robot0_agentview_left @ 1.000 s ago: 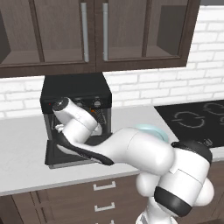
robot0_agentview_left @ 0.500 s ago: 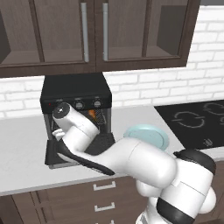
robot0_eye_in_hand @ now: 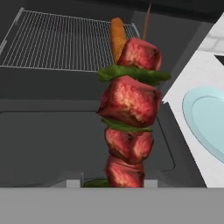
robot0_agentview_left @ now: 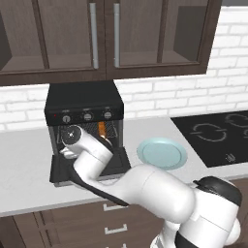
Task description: Pick up the kebab skewer and baguette bread, and place them inside the toaster oven. Close the toaster oven door and start by setting the timer.
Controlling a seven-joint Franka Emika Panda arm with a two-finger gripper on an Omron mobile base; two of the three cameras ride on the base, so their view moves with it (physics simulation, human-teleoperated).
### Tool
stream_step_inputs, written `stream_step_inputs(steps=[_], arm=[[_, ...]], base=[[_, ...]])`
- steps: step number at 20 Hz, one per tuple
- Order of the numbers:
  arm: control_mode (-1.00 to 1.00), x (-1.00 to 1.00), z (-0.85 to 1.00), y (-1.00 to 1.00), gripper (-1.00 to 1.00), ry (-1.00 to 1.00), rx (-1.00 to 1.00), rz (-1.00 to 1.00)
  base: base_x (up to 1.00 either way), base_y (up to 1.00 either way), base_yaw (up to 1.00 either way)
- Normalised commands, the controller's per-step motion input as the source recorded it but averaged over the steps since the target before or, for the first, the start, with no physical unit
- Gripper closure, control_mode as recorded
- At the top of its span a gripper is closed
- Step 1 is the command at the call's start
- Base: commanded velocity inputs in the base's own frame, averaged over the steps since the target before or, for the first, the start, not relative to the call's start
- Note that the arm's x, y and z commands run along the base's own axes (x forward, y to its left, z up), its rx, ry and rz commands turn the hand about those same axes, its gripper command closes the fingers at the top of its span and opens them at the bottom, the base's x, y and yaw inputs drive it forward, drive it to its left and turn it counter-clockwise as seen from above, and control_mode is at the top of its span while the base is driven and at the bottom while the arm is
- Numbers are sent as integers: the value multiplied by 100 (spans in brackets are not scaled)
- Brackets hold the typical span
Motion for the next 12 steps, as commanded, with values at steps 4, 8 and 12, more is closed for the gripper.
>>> stream_step_inputs(steps=[4, 8, 12], arm=[[-100, 34, 0, -20, 100, 0, 2, 0], [-100, 31, 0, -17, 100, 0, 1, 0], [-100, 40, 0, -1, 100, 0, 0, 0]], base=[[0, 0, 0], [0, 0, 0], [0, 0, 0]])
